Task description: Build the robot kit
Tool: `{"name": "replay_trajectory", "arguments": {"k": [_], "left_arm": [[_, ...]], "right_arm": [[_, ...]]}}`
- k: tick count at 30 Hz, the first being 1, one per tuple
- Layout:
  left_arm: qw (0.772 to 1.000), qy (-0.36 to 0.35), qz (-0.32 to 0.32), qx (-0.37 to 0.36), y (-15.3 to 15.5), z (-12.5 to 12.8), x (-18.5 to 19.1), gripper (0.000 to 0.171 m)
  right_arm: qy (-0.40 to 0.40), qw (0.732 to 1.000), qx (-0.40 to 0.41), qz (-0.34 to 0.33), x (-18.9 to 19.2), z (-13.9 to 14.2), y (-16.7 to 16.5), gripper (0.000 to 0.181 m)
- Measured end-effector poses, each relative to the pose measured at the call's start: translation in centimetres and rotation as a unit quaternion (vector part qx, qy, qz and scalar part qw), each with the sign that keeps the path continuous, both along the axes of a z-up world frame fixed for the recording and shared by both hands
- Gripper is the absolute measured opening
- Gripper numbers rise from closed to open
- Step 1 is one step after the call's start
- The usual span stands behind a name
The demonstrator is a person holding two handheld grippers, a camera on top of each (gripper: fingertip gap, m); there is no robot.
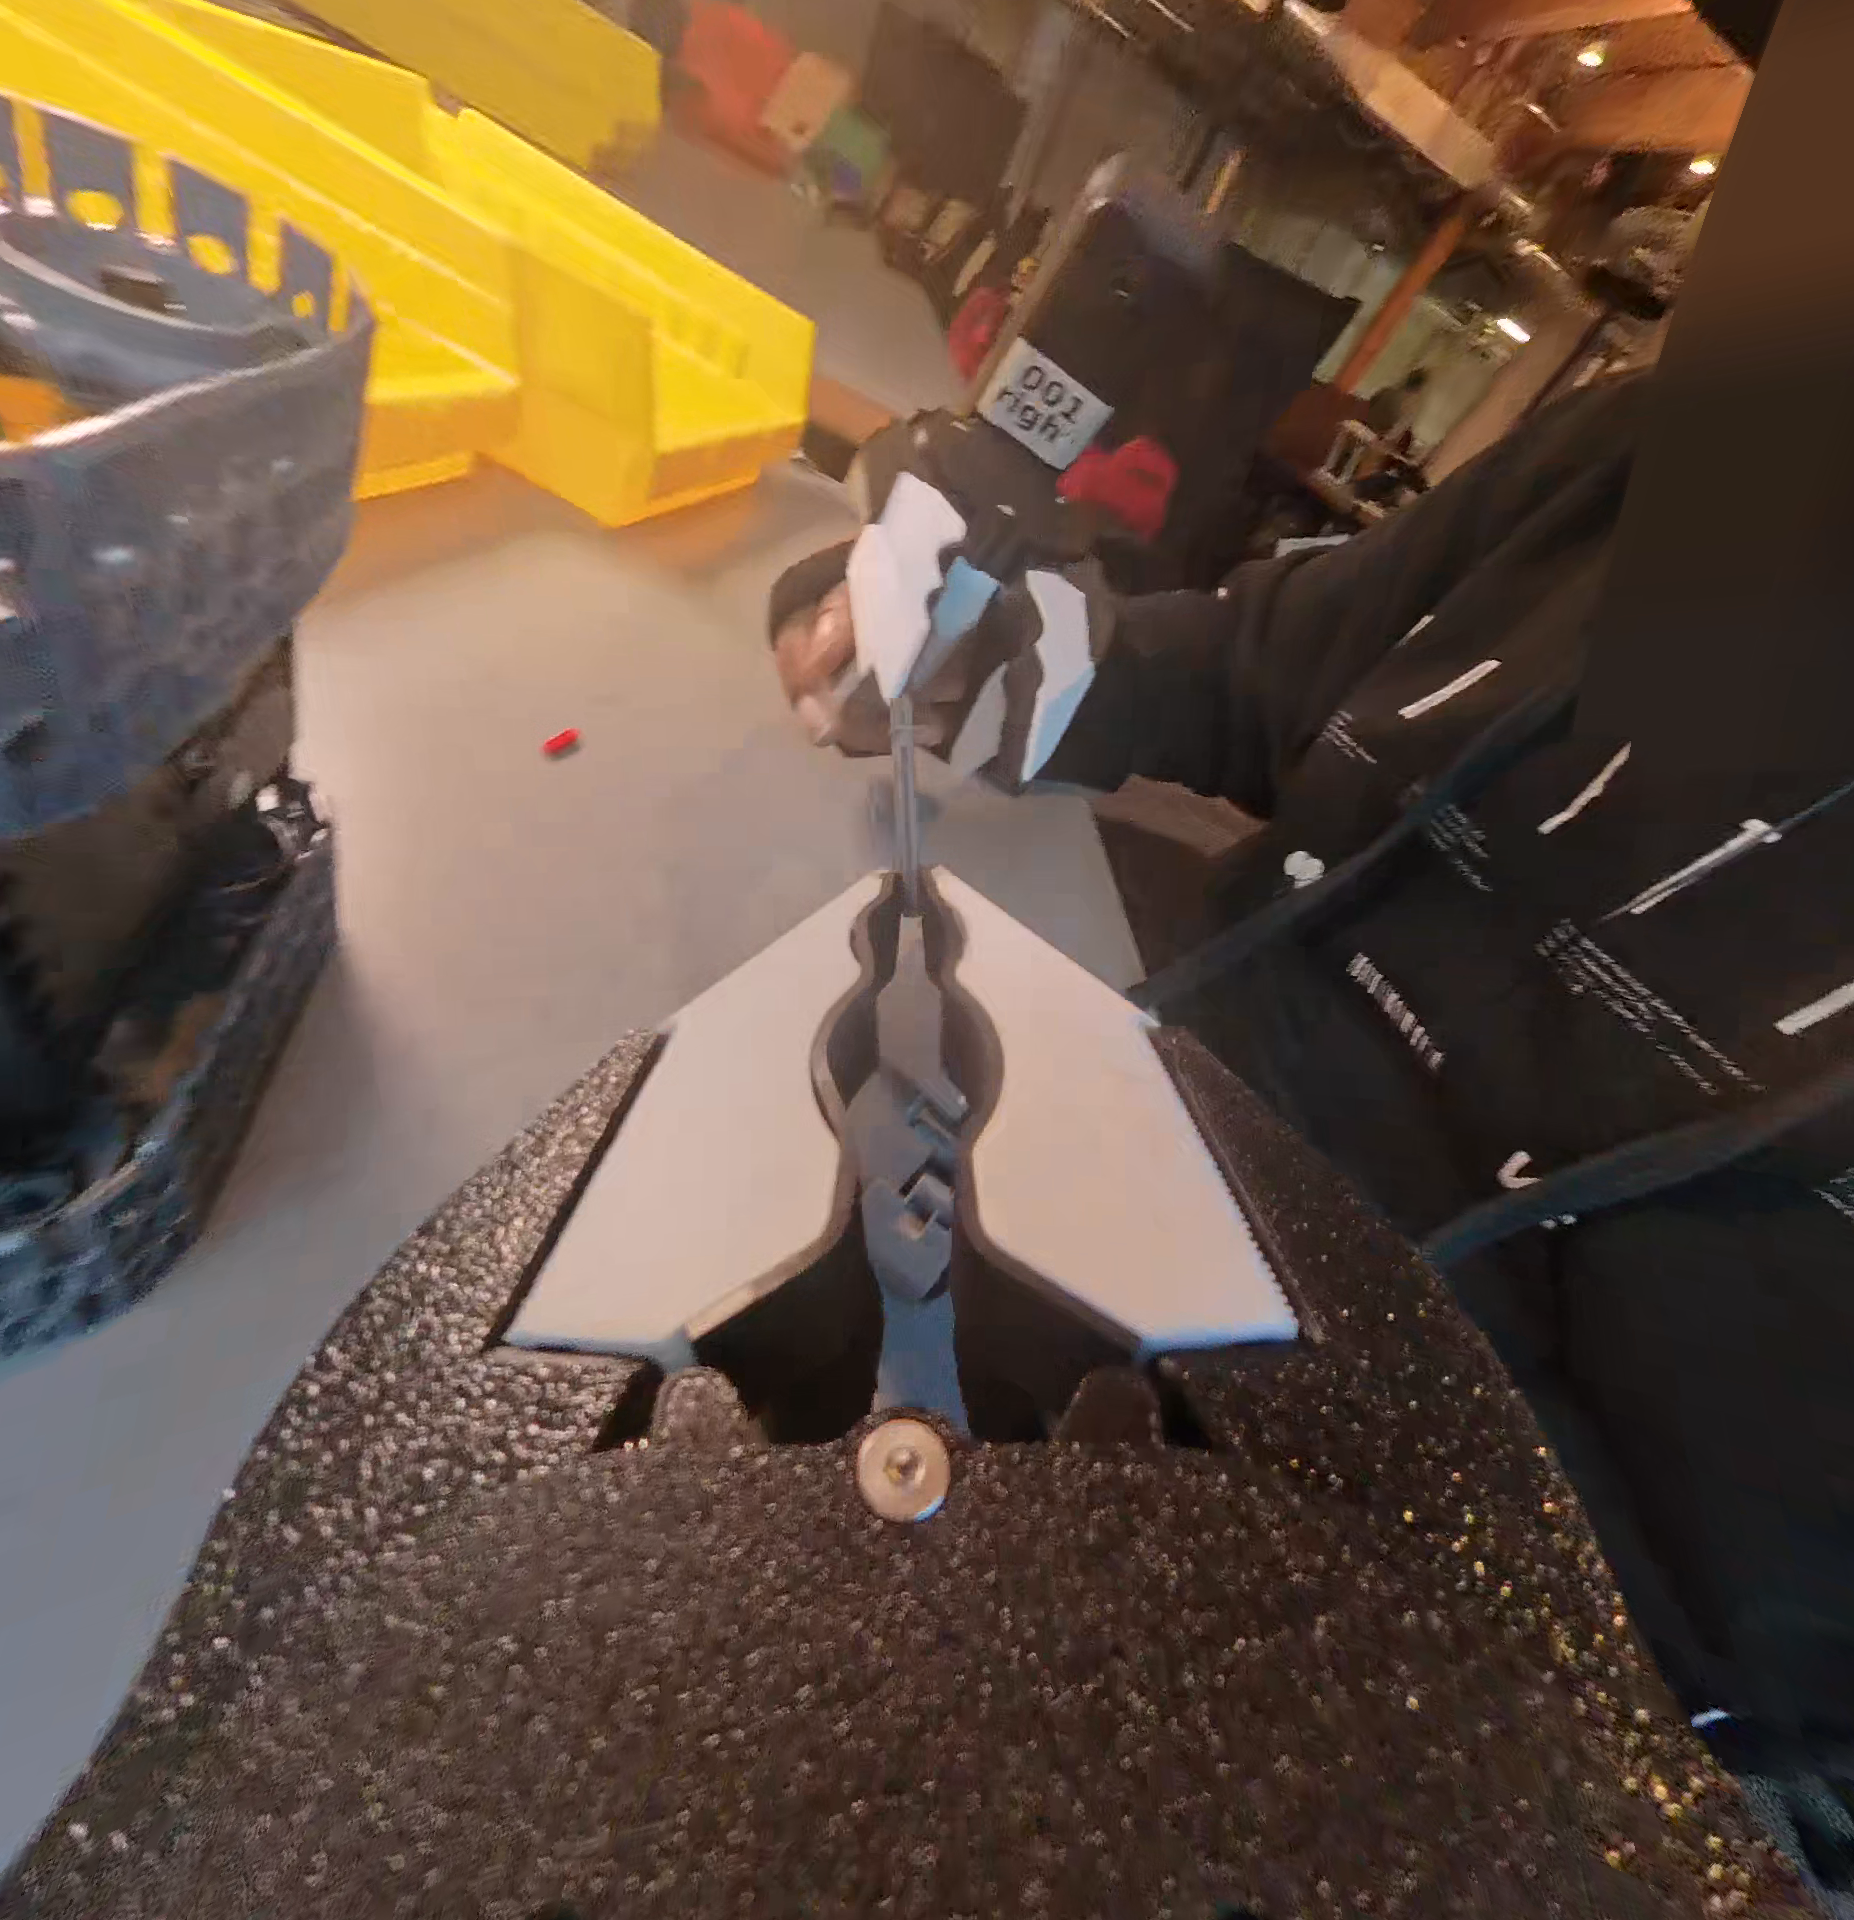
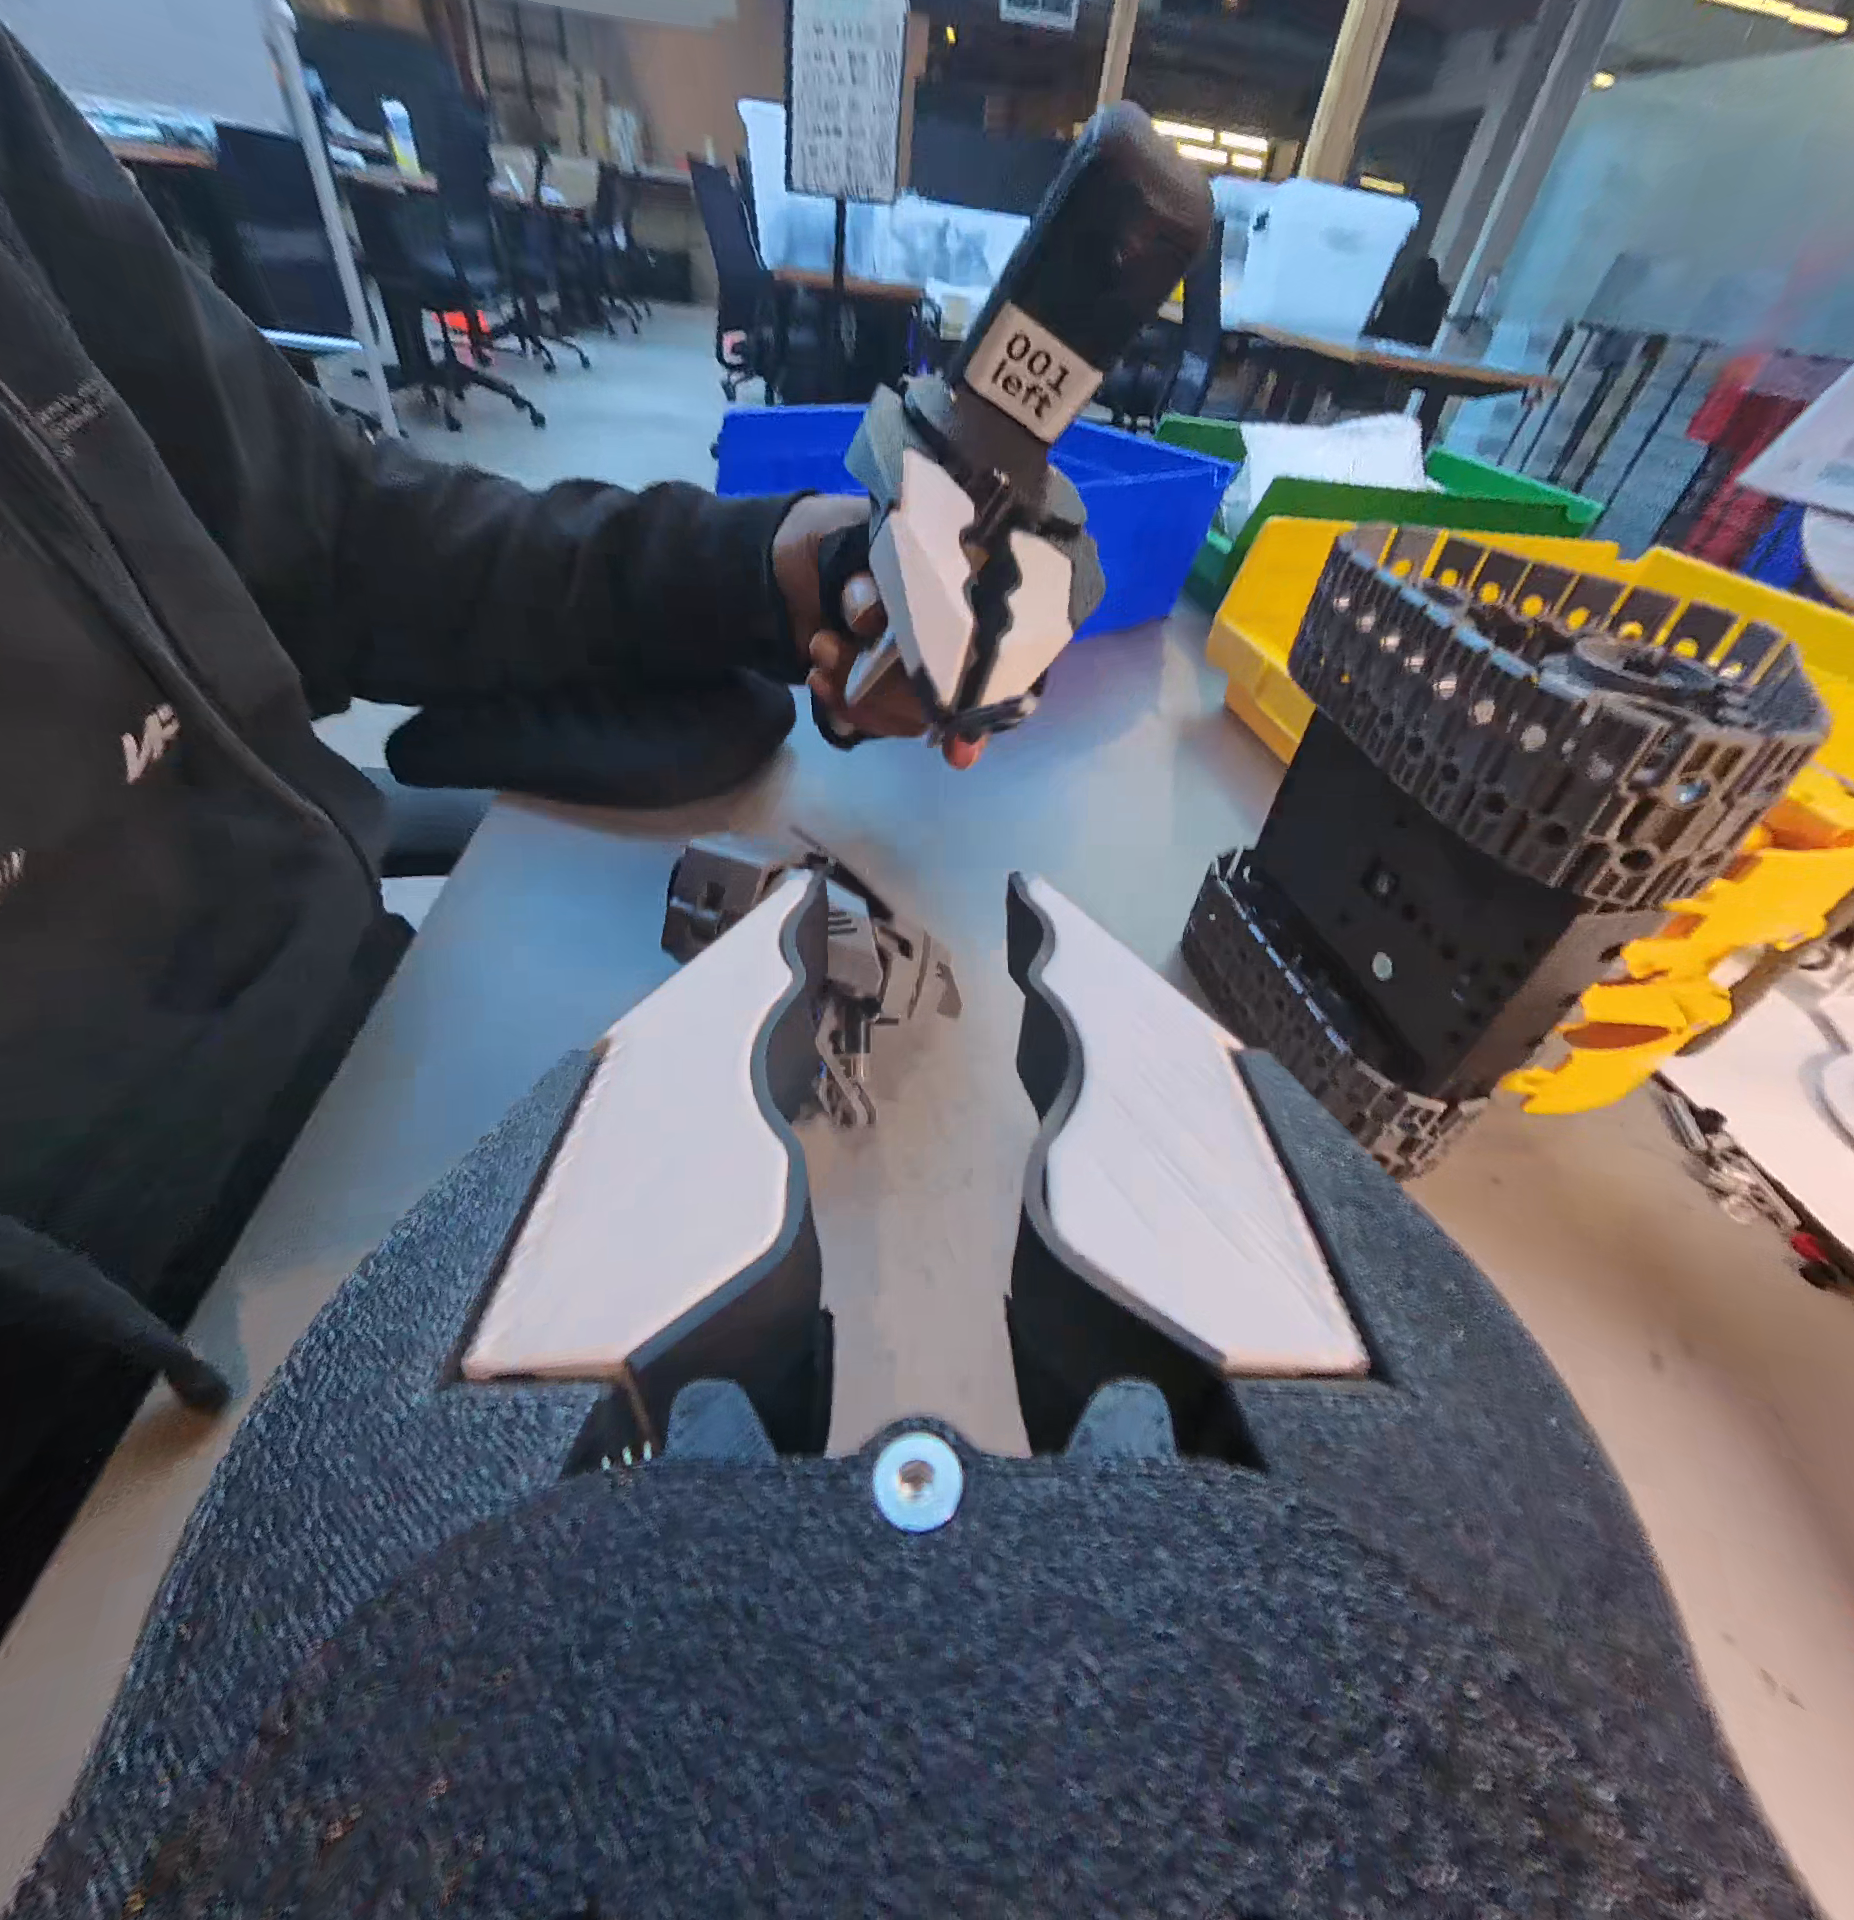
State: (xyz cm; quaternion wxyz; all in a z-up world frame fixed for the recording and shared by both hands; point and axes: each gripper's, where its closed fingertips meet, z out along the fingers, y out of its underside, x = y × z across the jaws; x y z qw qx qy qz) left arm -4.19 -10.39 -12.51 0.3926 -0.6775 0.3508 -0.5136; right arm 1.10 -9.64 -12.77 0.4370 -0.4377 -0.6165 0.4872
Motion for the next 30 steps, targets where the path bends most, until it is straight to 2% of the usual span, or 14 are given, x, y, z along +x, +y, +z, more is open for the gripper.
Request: {"name": "replay_trajectory", "arguments": {"k": [5,9,11,21,24,25,28,29,30], "left_arm": [[0.997,0.021,-0.075,-0.014,-2.1,-0.1,3.3,0.003],[0.995,0.027,-0.098,-0.021,-2.4,-0.3,4.5,0.003],[0.994,0.024,-0.103,-0.023,-2.5,-0.2,4.7,0.003],[0.994,0.033,-0.101,-0.027,-2.5,-0.6,5.1,0.003],[0.996,0.048,-0.078,-0.012,-1.8,-0.7,4.8,0.003],[0.996,0.059,-0.072,0.005,-1.8,-0.7,4.5,0.007],[0.990,0.113,-0.066,0.049,-2.8,-0.7,3.5,0.065],[0.984,0.155,-0.057,0.069,-3.0,-1.5,3.1,0.084],[0.973,0.205,-0.046,0.094,-3.1,-2.6,2.7,0.093]], "right_arm": [[0.026,0.999,0.020,0.016,0.0,1.2,-1.1,0.032],[0.027,0.999,0.034,0.027,0.1,1.1,-2.0,0.013],[0.024,0.998,0.039,0.032,0.2,0.9,-2.1,0.006],[0.020,0.998,0.019,0.051,0.2,0.8,-2.6,0.004],[0.011,0.999,0.010,0.041,0.1,0.7,-1.9,0.004],[0.008,0.999,0.004,0.044,0.3,0.7,-1.8,0.004],[-0.028,0.999,0.003,0.033,0.9,-0.4,-0.5,0.004],[-0.042,0.999,0.009,0.026,1.0,-0.9,-0.1,0.004],[-0.052,0.998,0.013,0.024,1.2,-1.4,0.1,0.004]]}}
